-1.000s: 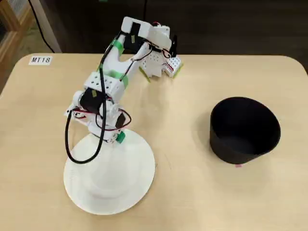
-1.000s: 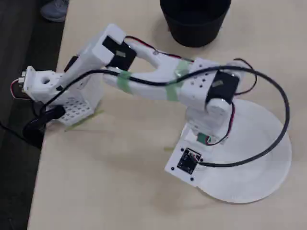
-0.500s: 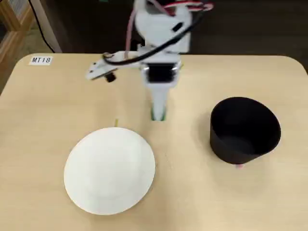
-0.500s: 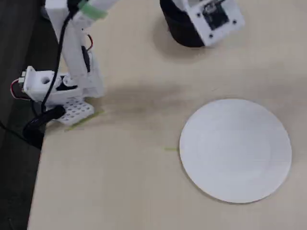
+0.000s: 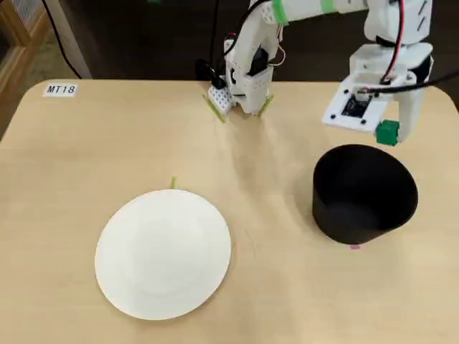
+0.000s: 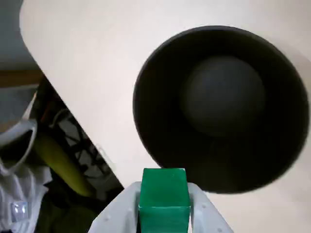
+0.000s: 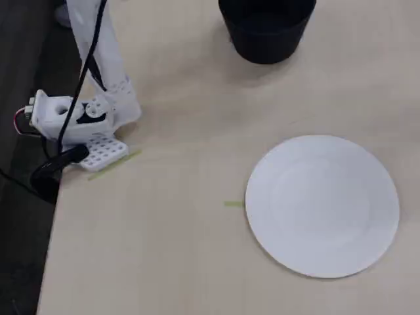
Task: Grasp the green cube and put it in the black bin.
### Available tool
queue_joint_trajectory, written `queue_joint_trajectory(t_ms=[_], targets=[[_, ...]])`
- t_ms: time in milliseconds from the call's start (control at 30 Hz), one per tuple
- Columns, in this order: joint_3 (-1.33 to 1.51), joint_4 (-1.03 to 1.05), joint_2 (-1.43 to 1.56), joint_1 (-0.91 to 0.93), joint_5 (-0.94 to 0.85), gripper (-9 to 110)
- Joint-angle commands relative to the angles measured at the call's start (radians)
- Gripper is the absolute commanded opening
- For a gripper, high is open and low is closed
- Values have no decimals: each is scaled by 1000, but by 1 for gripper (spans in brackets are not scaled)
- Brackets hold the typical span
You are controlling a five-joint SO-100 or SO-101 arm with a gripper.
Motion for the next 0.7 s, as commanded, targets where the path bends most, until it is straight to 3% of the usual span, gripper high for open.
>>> queue_joint_trajectory(t_ms=[0,500,533,600,667], targets=[[14,-103,-25,18,21,0],[14,-169,-184,89,44,0],[14,-158,-184,91,46,2],[14,-130,-184,86,3,23],[14,-118,-183,83,8,31]])
